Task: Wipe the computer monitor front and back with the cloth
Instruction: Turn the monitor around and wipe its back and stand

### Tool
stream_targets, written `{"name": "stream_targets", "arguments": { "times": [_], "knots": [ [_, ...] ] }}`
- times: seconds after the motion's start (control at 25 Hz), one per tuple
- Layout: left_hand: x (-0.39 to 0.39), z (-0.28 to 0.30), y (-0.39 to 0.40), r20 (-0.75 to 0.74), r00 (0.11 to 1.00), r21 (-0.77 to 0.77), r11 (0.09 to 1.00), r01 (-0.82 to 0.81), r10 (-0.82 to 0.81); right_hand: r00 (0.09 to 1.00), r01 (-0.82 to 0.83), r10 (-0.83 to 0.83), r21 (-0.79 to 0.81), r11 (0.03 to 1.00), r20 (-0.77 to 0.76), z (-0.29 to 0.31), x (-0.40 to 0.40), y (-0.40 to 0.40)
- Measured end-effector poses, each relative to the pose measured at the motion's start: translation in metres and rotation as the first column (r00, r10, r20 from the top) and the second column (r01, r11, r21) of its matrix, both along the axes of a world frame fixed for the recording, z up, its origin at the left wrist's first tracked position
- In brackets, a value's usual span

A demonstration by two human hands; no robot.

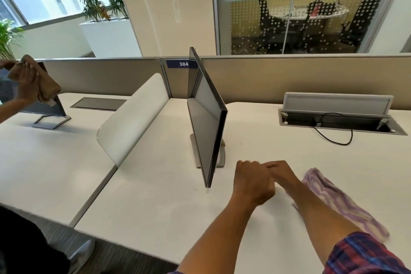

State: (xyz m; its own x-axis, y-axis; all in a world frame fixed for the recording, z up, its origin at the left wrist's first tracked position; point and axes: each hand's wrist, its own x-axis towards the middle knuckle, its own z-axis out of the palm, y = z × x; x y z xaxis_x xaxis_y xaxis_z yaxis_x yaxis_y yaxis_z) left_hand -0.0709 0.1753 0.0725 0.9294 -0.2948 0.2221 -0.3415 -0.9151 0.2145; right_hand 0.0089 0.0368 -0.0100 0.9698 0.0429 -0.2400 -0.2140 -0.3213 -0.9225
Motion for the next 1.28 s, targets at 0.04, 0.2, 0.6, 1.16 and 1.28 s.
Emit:
{"name": "stream_targets", "arguments": {
  "times": [0.04, 0.2, 0.6, 1.16, 1.28],
  "knots": [
    [0.001, -0.015, 0.003, -0.063, 0.996, -0.023, 0.997, -0.070, 0.068, 0.997, -0.059, 0.059, 0.000, 0.998, -0.043, 0.002, 0.010, 0.000],
    [0.007, -0.063, 0.006, -0.300, 0.904, -0.094, 0.934, -0.344, 0.303, 0.978, -0.204, 0.211, -0.264, 0.943, -0.001, 0.001, 0.052, 0.013],
    [0.060, -0.113, 0.005, -0.469, 0.610, -0.163, 0.617, -0.770, 0.639, 0.926, -0.328, 0.379, -0.475, 0.816, 0.011, 0.006, 0.121, 0.083],
    [0.115, -0.127, -0.006, -0.511, 0.405, -0.117, 0.405, -0.907, 0.758, 0.825, -0.505, 0.566, -0.453, 0.735, -0.001, -0.005, 0.171, 0.134],
    [0.116, -0.134, -0.002, -0.472, 0.431, -0.147, 0.413, -0.899, 0.769, 0.838, -0.498, 0.546, -0.414, 0.762, -0.003, -0.007, 0.180, 0.138]
  ]
}}
